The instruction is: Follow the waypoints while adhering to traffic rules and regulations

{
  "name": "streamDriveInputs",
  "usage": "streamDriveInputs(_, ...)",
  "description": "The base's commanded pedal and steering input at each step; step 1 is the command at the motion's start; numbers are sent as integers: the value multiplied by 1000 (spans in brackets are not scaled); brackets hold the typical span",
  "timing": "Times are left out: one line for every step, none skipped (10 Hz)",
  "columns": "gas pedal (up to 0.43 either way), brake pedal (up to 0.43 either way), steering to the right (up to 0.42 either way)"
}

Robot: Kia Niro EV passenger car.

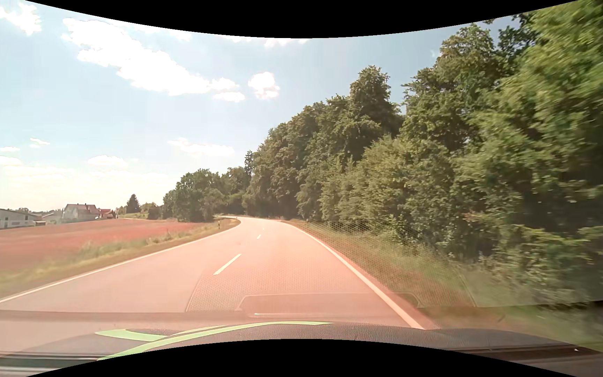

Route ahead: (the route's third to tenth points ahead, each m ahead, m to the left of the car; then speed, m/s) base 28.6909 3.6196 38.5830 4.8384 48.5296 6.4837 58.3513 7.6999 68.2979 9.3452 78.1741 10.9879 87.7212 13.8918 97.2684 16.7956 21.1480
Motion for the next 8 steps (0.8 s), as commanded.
streamDriveInputs(150, 0, -19)
streamDriveInputs(150, 0, -19)
streamDriveInputs(150, 0, -20)
streamDriveInputs(150, 0, -19)
streamDriveInputs(150, 0, -19)
streamDriveInputs(150, 0, -19)
streamDriveInputs(150, 0, -19)
streamDriveInputs(150, 0, -18)
